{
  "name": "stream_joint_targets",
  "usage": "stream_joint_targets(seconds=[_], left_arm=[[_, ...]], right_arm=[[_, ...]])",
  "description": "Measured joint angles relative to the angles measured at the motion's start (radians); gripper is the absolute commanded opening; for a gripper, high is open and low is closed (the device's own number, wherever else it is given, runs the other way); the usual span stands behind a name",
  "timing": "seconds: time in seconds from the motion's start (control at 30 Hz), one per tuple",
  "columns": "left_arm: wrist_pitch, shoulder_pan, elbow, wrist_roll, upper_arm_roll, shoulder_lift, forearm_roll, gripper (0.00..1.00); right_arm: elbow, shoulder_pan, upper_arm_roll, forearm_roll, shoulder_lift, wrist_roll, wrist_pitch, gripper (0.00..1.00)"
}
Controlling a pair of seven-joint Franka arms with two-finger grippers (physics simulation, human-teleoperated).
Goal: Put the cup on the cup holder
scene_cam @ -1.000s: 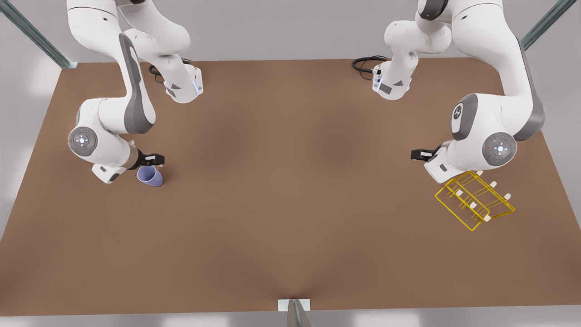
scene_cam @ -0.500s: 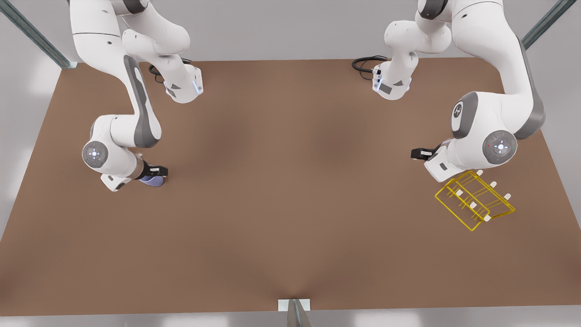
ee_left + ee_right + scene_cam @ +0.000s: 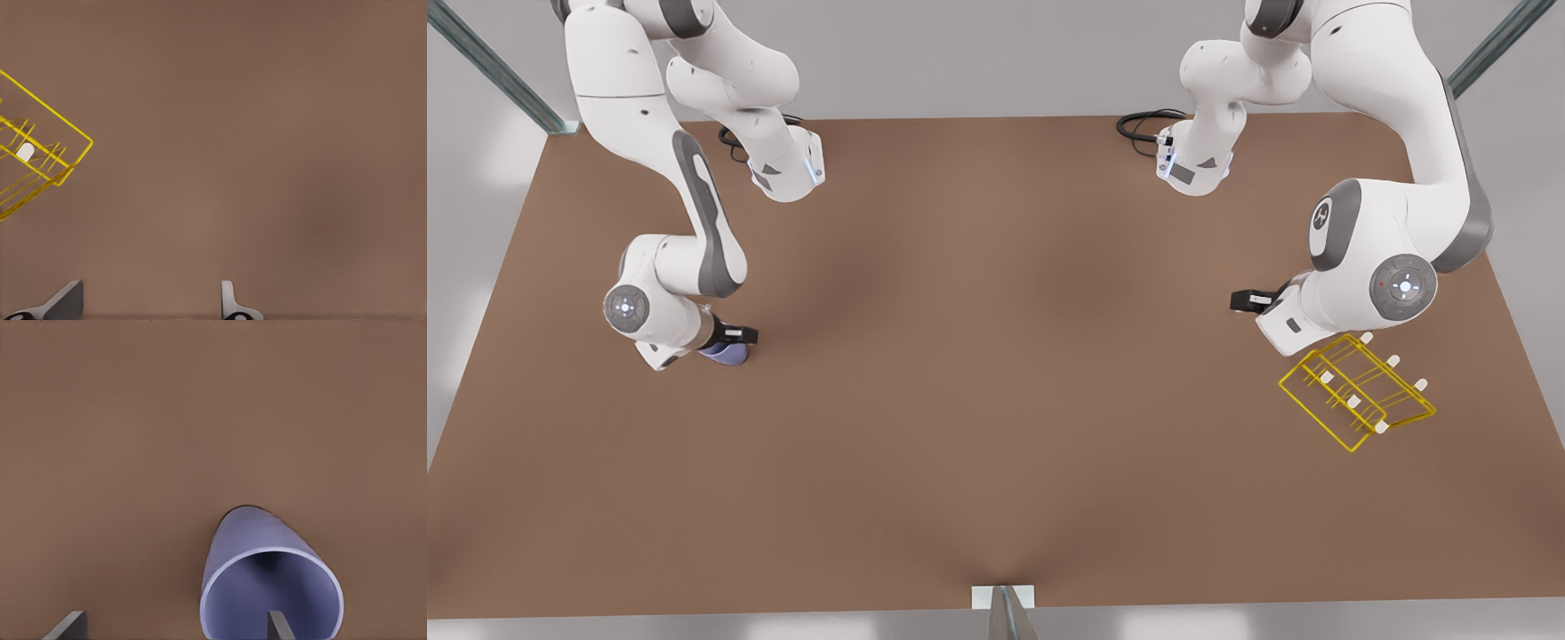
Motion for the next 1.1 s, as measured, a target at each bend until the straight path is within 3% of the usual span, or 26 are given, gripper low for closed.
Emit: stream_joint_targets(seconds=[0.43, 0.5, 0.8, 0.9, 1.1], left_arm=[[-0.004, -0.002, 0.000, -0.003, -0.002, 0.000, 0.001, 1.00], [-0.004, -0.002, 0.000, -0.004, -0.002, 0.000, 0.001, 1.00], [-0.006, -0.002, 0.000, -0.006, -0.002, 0.000, 0.001, 1.00], [-0.006, -0.002, 0.000, -0.007, -0.002, 0.000, 0.001, 1.00], [-0.005, -0.002, 0.000, -0.007, -0.002, 0.001, 0.001, 1.00]], right_arm=[[-0.072, 0.003, -0.002, -0.004, 0.055, 0.002, 0.072, 1.00], [-0.070, 0.008, -0.001, -0.003, 0.064, 0.000, 0.075, 0.23], [-0.029, 0.000, -0.008, 0.008, 0.114, -0.025, 0.142, 0.21], [-0.025, 0.002, -0.017, -0.198, 0.100, 0.152, 0.155, 0.21], [-0.025, 0.000, -0.011, -0.037, 0.065, 0.119, 0.159, 0.21]])
